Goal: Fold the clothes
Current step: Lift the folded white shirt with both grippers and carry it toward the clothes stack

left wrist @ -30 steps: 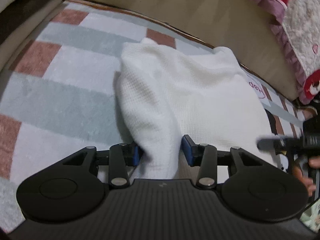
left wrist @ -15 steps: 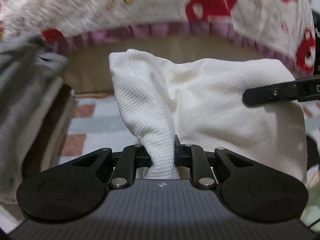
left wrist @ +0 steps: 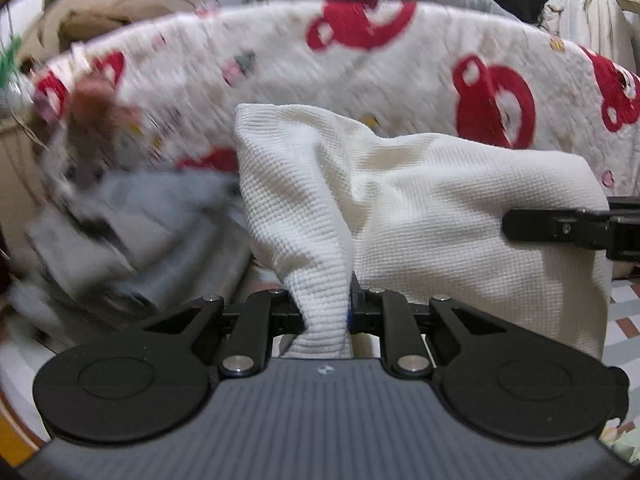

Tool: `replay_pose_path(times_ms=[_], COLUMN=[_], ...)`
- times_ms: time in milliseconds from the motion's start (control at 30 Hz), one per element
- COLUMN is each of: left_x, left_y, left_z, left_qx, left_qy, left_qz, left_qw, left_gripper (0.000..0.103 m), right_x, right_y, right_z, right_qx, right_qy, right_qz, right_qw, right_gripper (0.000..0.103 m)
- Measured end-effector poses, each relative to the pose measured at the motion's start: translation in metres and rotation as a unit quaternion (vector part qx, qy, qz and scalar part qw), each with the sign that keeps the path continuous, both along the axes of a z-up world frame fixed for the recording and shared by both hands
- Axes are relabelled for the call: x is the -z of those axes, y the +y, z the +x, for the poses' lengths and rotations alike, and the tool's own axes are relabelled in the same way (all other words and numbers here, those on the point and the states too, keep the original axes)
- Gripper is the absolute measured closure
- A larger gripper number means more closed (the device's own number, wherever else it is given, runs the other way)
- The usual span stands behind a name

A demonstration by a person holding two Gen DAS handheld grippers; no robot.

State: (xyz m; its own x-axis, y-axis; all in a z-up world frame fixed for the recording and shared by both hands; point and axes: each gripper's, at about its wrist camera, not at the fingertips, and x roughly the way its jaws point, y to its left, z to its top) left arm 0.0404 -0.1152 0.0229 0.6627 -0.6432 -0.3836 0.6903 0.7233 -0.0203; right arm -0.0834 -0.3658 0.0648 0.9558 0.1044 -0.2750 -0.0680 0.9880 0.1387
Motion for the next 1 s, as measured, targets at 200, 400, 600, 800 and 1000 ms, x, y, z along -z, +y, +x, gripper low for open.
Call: replay_pose_path(times_ms=[200,400,600,800,1000], left_x=[-0.073,-0.164,-0.143,-0.030,-0.037], left_y=[0.036,0.065,0.039,0.009,0.027], left_z=[0.032,0.153,0.297,0.366,0.361], left_qx=[-0.013,0.013,-0.031,-0.086,-0.077], left_qy=[-0.036,0.060,0.133,0.191,0.168], left_qz=[0.036,0.009,0.081,0.172,0.131], left_qw=[0.9986,0.9981,0.9874,0.9626,0.9741], left_gripper=[0.088,0.088,0.087,0.087,0.080], right_x=[-0.040,-0.100,-0.072,0.044,0.056], right_y=[0.027,0.027,0.000,-0.014,-0.005], right_z=[0.036,0.121,0.277,0.329,0.303], right_qx=[-0.055,-0.112,-0.149,-0.118,-0.141], right_qy=[-0.056,-0.121,-0.015,0.127,0.126], right_qz=[0.002,0.033,0.213,0.335,0.350], right_qw=[0.997,0.986,0.966,0.926,0.917], right_gripper=[0.072,0.072,0.050,0.050,0.039])
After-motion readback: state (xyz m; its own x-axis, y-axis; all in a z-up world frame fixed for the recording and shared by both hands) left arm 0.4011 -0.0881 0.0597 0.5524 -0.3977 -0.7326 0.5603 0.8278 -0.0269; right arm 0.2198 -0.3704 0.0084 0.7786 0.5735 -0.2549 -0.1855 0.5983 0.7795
